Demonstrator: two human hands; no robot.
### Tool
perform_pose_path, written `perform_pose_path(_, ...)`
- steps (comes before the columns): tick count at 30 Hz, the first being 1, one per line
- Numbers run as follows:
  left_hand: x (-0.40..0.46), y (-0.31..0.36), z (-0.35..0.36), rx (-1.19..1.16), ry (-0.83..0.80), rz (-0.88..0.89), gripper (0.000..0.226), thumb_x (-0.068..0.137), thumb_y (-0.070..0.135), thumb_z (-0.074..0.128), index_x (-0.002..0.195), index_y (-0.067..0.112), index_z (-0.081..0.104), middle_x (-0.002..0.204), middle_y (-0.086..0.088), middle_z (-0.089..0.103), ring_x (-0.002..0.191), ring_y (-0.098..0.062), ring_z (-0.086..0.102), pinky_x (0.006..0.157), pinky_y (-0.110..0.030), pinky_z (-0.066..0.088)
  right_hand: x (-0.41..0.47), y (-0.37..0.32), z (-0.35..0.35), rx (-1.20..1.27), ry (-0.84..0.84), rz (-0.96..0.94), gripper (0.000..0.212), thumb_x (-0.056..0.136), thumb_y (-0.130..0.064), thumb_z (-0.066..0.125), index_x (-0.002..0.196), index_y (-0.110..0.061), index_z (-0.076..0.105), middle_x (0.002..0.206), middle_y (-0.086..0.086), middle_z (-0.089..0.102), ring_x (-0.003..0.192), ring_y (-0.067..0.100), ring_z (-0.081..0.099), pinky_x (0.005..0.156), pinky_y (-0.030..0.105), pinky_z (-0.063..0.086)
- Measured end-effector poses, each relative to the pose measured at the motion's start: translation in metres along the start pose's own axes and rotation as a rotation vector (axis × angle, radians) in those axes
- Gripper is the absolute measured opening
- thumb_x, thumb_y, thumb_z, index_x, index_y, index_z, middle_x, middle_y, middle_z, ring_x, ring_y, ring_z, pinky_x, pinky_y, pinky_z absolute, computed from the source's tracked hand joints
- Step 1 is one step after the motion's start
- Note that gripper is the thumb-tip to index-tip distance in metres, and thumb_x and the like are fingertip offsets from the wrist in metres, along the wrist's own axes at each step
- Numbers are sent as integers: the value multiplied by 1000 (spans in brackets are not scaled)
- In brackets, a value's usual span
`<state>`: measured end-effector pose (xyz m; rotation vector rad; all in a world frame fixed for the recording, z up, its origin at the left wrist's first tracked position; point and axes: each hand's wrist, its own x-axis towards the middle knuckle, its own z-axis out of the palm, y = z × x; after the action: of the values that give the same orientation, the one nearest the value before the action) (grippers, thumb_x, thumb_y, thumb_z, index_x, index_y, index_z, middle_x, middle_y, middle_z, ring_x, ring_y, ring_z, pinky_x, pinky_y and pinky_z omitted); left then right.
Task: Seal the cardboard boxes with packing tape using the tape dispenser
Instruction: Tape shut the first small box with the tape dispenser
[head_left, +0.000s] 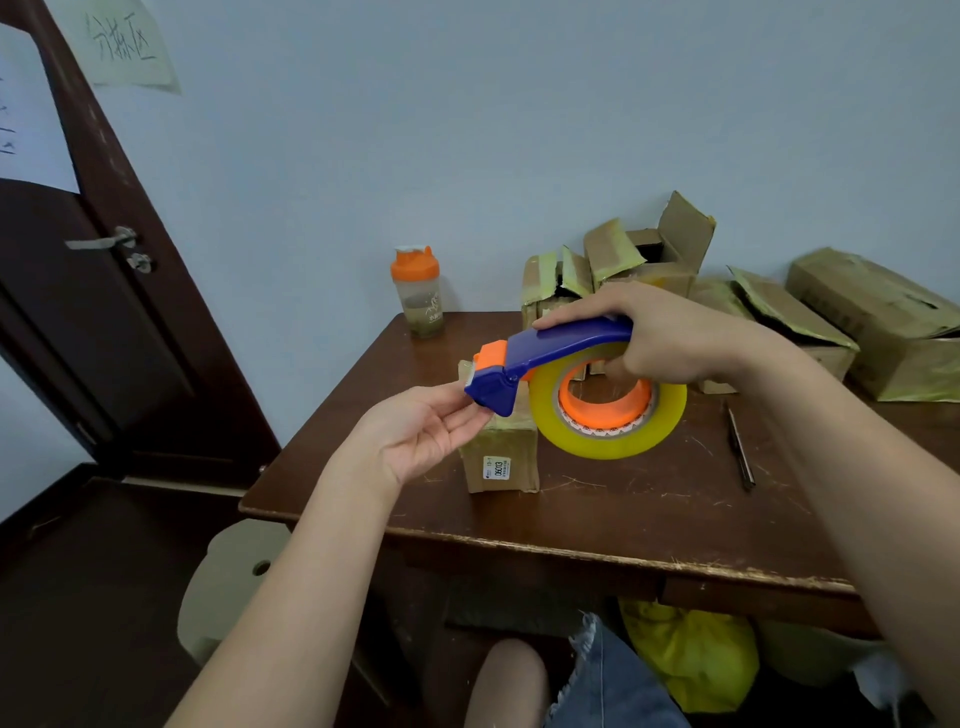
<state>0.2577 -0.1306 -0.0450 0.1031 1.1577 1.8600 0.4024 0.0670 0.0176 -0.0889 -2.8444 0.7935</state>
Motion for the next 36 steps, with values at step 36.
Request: perform_pose_path(36, 13, -41, -25, 653, 697, 509, 14, 97, 16, 58, 89, 10, 68, 71, -6, 72, 61, -14, 70, 59, -22, 52, -38, 66, 13, 56, 21, 129, 75, 83, 3, 68, 123, -58, 52, 108, -7, 45, 89, 14, 54, 71, 19, 42)
